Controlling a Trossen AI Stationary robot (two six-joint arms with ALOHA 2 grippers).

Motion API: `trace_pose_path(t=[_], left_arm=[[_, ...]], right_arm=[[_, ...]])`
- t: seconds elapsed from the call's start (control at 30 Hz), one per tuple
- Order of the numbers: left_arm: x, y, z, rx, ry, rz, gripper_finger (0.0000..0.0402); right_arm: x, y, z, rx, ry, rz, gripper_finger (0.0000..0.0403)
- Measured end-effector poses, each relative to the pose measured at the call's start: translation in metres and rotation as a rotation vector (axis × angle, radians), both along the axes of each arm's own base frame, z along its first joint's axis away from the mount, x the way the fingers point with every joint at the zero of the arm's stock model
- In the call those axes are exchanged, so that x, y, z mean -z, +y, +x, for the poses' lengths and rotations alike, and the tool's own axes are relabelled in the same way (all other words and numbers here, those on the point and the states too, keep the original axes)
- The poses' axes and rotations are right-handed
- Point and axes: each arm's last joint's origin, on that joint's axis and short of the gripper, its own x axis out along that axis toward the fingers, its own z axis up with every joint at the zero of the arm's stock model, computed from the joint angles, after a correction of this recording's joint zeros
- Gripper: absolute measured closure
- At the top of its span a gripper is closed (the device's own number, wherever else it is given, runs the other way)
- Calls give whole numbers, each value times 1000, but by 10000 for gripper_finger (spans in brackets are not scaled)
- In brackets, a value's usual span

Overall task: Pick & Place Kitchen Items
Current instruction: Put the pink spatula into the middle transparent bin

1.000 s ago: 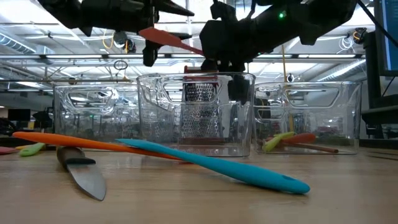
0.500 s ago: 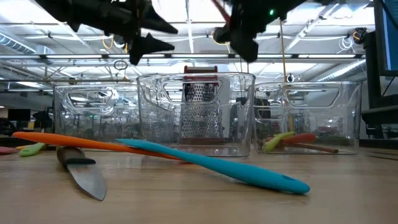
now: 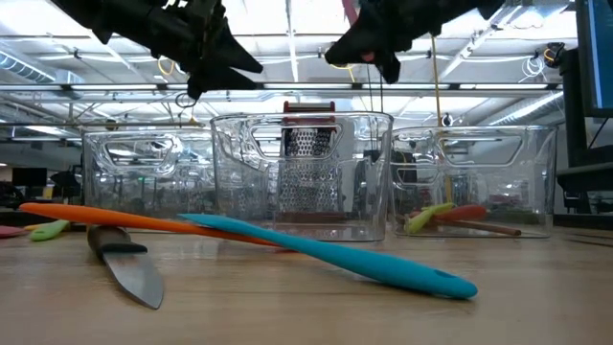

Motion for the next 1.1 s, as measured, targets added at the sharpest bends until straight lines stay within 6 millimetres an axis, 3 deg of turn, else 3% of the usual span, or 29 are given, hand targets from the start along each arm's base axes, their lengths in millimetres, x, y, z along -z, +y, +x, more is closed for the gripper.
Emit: trace_pose_path(t=[0.2, 0.53, 0.87, 1.1], left_arm=[[0, 0, 0, 4, 4, 13, 194], [2, 0, -1, 11, 28, 29, 194], [2, 0, -1, 27, 41, 78, 194], [3, 0, -1, 29, 41, 83, 194]], right_arm=[[5, -9, -3, 14, 66, 444, 403], [4, 0, -4, 38, 178, 1000, 403], [13, 5, 4, 109, 216, 1140, 403], [31, 4, 32, 113, 275, 1168, 403]])
